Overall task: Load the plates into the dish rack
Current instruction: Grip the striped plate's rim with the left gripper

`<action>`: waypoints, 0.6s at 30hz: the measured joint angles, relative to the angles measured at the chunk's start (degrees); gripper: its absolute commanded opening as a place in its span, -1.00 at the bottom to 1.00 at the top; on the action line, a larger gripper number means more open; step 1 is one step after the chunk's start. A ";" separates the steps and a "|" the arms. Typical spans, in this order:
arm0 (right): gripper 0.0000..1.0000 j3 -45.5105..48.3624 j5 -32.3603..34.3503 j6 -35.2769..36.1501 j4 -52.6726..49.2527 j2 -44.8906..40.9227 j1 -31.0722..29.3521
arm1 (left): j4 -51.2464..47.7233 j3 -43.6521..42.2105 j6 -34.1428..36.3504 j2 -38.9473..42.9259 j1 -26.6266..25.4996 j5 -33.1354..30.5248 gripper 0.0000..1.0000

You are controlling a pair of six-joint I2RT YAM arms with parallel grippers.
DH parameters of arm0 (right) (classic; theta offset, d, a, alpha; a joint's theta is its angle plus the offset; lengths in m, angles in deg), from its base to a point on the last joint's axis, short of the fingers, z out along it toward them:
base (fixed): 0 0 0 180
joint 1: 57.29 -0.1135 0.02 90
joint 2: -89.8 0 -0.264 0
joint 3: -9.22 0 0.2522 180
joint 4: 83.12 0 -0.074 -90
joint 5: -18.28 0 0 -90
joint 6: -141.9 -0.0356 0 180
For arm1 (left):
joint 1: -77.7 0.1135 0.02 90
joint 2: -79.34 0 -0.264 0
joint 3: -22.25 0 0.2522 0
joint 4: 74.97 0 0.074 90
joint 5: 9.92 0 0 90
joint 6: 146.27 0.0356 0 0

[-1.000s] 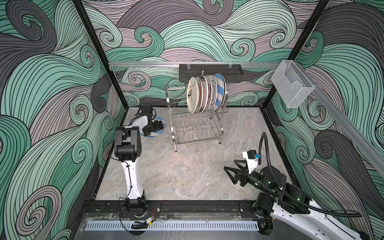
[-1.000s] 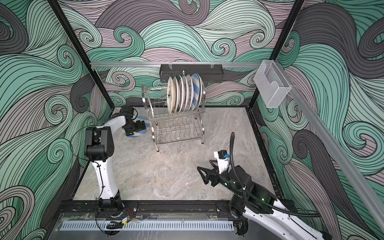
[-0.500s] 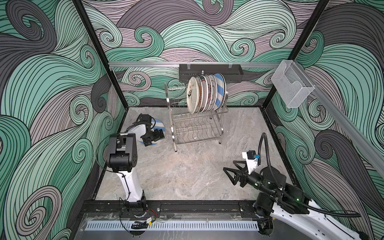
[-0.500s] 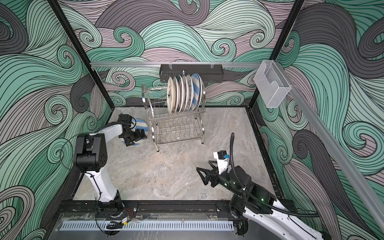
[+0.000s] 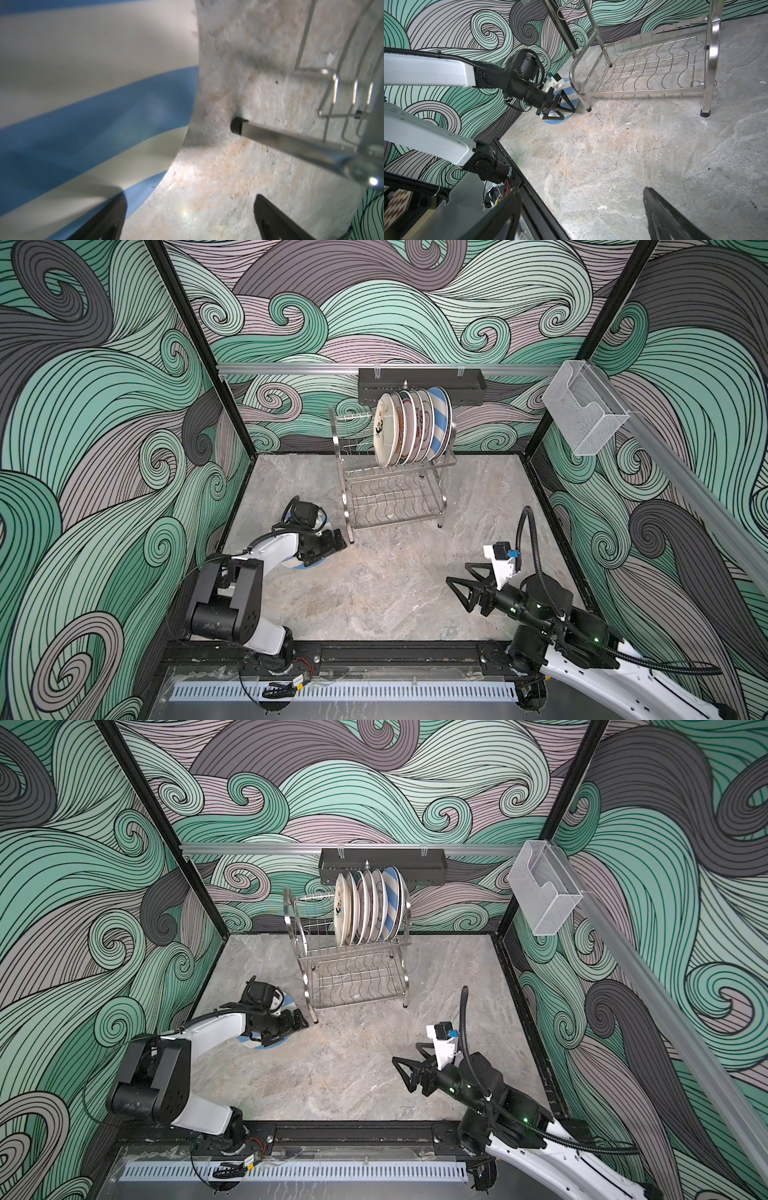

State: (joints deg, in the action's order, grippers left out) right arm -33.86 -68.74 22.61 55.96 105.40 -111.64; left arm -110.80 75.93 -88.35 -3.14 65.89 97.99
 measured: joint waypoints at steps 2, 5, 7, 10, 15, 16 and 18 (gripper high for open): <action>0.82 0.00 -0.04 -0.11 -0.44 0.00 0.00 | 1.31 -2.91 -1.99 3.15 -1.88 0.15 0.97; 0.82 0.00 -0.02 -0.13 -1.01 0.00 0.00 | 2.03 -7.85 -5.29 9.07 -5.86 0.57 0.97; 0.82 0.00 -0.02 -0.13 -1.20 0.15 0.00 | 2.27 -10.25 -7.37 12.33 -8.50 0.81 0.97; 0.81 0.00 -0.22 -0.11 -1.29 1.38 0.00 | 2.95 -12.94 -9.97 16.39 -11.28 0.98 0.97; 0.82 0.76 -2.12 -0.46 -0.46 5.97 0.04 | 2.21 -15.28 -12.52 20.96 -13.14 0.92 0.97; 0.82 1.03 -2.82 -0.66 -0.24 6.99 0.04 | 1.40 -15.37 -12.81 21.59 -13.57 0.92 0.97; 0.82 1.46 -3.91 -1.05 0.46 8.90 0.04 | -0.24 -15.26 -13.03 22.49 -14.43 0.79 0.97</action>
State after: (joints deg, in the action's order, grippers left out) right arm -32.40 -72.65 21.56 56.42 114.29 -111.59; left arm -111.04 60.67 -101.37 19.36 51.46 98.78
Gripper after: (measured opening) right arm 0.909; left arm 0.986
